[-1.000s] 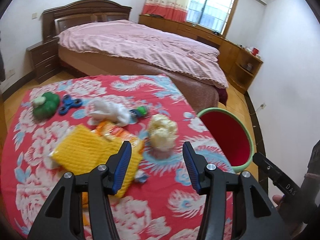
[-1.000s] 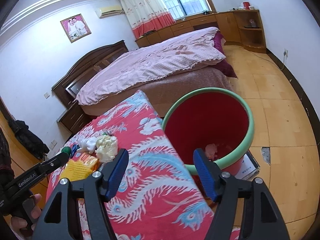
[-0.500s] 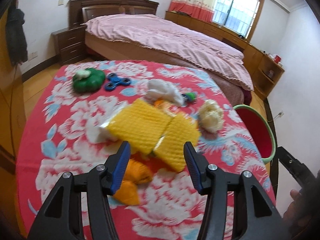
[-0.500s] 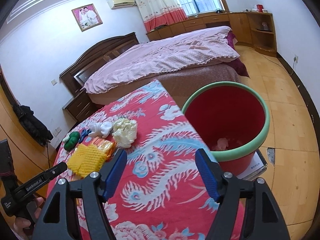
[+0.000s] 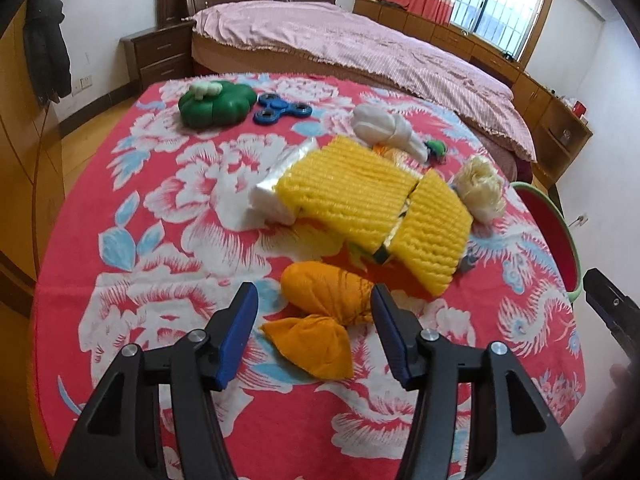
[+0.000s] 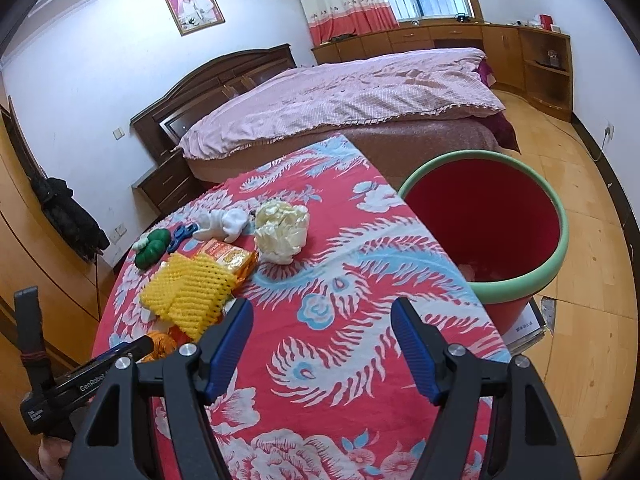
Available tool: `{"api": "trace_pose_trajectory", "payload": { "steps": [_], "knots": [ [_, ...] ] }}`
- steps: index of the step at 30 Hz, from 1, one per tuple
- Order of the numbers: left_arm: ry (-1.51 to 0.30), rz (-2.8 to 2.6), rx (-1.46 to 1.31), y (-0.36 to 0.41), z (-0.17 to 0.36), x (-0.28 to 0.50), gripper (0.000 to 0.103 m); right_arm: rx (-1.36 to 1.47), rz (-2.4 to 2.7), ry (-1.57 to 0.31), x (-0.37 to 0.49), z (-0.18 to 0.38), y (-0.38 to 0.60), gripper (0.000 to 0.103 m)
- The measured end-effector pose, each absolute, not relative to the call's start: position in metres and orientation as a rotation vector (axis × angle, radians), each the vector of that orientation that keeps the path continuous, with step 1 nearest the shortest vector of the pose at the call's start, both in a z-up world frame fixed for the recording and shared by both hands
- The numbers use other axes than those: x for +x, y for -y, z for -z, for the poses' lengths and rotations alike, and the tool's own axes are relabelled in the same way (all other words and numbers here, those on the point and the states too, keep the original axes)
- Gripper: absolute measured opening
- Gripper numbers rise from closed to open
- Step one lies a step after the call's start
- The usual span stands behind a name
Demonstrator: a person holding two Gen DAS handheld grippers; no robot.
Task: Collect trash
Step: 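Grasp the orange knotted cloth bundle with the left tool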
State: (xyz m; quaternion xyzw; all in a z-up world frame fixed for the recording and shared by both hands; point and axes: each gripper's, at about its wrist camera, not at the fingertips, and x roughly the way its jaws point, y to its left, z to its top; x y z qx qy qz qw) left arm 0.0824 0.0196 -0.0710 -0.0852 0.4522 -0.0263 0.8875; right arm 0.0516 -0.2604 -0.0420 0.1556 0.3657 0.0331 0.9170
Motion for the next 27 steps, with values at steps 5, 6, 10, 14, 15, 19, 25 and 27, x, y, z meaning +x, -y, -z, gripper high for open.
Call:
{"api": "trace_pose_trajectory", "payload": {
  "steps": [5, 6, 10, 14, 15, 19, 25, 27],
  "knots": [
    [-0.957, 0.063, -0.197, -0.02, 0.079, 0.087, 0.061, 0.313, -0.064, -0.776, 0.056, 0.048, 0.256, 0.074],
    [-0.956, 0.065, -0.197, -0.02, 0.079, 0.087, 0.062, 0.312, -0.063, -0.779, 0.056, 0.049, 0.256, 0.074],
    [-0.958, 0.094, -0.205, -0.014, 0.082, 0.091, 0.062, 0.308, -0.065, -0.792, 0.059, 0.052, 0.253, 0.074],
    [-0.957, 0.107, -0.191, -0.004, 0.085, 0.094, 0.062, 0.299, -0.072, -0.807, 0.061, 0.056, 0.249, 0.074],
    [-0.958, 0.107, -0.194, -0.004, 0.085, 0.095, 0.059, 0.297, -0.073, -0.811, 0.062, 0.057, 0.248, 0.074],
    [-0.953, 0.134, -0.234, -0.007, 0.084, 0.096, 0.047, 0.292, -0.073, -0.816, 0.063, 0.058, 0.246, 0.074],
    [-0.9, 0.18, -0.231, -0.01, 0.075, 0.09, 0.04, 0.277, -0.087, -0.824, 0.069, 0.059, 0.239, 0.074],
    [-0.879, 0.175, -0.22, -0.012, 0.069, 0.088, 0.04, 0.265, -0.103, -0.824, 0.073, 0.058, 0.234, 0.074]
  ]
}}
